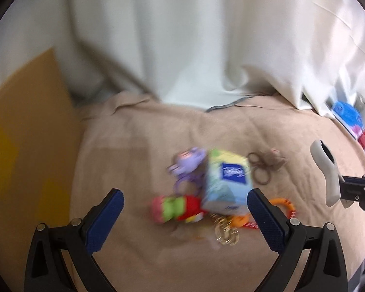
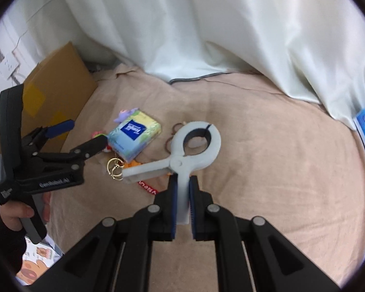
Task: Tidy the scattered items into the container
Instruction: 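Grasp the Tempo tissue pack with the left tool while the right tool holds the clip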
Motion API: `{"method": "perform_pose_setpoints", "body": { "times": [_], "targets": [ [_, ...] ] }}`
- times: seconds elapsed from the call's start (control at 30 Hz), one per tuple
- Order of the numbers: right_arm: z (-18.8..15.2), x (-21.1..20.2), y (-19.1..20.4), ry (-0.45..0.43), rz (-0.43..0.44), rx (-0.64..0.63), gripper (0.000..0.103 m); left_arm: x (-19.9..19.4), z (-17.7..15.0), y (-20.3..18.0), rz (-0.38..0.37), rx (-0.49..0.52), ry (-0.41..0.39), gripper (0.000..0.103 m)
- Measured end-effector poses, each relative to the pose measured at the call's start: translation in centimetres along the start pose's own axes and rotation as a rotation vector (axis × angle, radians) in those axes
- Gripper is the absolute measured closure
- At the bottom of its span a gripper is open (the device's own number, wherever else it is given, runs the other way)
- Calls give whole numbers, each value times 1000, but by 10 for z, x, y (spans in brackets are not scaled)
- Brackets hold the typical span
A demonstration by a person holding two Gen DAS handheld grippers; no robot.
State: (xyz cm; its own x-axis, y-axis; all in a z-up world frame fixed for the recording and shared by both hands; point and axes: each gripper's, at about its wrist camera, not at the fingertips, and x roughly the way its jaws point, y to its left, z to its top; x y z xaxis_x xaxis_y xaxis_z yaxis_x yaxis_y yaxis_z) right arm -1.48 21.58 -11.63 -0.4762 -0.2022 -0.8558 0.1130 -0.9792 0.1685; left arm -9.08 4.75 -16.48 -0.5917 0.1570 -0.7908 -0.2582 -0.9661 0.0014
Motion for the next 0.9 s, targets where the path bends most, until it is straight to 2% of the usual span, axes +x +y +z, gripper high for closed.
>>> {"method": "perform_pose_setpoints", "body": {
  "times": [0.23,0.6,0.67,0.73,0.83,0.9],
  "targets": [
    [-2,-7,-9,-7,-3,26,91,25,8,-41,25,120,59,1],
    [-5,-11,-16,-10,-10,41,91,57,1,-44,61,119,166,1],
    [-5,-10,-18,-7,-12,46,92,57,2,-42,52,112,164,19],
    [-5,-10,-19,-6,-13,52,92,58,4,-42,73,121,171,50],
    [-4,-8,-20,-4,-14,56,92,55,7,-40,47,101,161,50],
    [-3,-9,-21,-8,-17,57,93,54,8,-39,57,98,164,50]
  ]
}}
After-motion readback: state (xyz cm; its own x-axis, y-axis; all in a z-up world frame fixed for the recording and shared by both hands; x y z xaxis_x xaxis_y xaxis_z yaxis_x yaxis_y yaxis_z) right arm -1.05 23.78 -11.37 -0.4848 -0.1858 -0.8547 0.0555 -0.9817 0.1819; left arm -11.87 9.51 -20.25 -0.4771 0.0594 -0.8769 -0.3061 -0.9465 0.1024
